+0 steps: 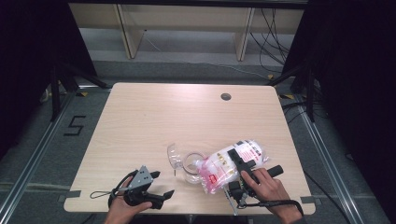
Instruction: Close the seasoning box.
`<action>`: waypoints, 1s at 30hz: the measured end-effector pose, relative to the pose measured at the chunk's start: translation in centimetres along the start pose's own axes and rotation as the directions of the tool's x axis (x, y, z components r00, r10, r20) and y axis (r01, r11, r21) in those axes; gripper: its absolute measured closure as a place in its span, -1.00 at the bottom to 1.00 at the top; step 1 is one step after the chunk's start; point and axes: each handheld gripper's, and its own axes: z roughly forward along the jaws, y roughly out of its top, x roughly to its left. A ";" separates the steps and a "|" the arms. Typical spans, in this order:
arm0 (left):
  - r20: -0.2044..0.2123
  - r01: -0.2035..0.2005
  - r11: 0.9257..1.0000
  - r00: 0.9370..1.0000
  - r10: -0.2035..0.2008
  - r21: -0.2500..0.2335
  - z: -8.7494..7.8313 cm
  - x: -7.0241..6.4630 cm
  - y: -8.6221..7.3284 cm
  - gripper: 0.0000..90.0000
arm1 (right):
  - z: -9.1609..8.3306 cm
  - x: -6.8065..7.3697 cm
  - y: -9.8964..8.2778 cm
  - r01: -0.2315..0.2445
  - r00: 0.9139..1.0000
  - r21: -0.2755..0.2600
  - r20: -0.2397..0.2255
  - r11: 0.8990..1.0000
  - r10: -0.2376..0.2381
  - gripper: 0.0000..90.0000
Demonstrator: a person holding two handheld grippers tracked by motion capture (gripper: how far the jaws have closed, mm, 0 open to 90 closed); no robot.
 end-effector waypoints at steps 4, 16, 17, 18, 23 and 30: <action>0.006 -0.030 1.000 1.000 0.030 -0.001 0.1 0.1 0.0 -0.66 | 0.1 -0.3 0.1 0.058 0.998 -0.001 0.029 0.998 -0.058 0.07; -0.002 -0.032 0.999 0.999 0.032 -0.004 0.0 0.1 0.0 -0.66 | -0.1 -0.9 0.2 0.097 0.994 0.013 0.038 0.995 -0.098 0.08; 0.000 -0.032 0.999 0.999 0.032 -0.002 0.0 0.1 0.0 -0.66 | -0.1 -0.8 0.1 0.080 0.996 0.016 0.035 0.997 -0.080 0.08; 0.002 -0.032 0.999 0.999 0.032 -0.002 0.1 0.1 0.0 -0.66 | -0.2 -0.8 0.2 0.093 0.995 0.020 0.035 0.995 -0.093 0.08; -0.001 -0.032 0.999 0.999 0.032 -0.004 0.0 0.1 0.0 -0.66 | -0.2 -1.1 0.1 0.134 0.991 0.029 0.020 0.991 -0.135 0.09; -0.001 -0.034 0.999 0.999 0.034 0.000 0.0 0.1 0.0 -0.66 | -0.1 -1.1 0.1 0.120 0.992 0.022 0.027 0.993 -0.121 0.10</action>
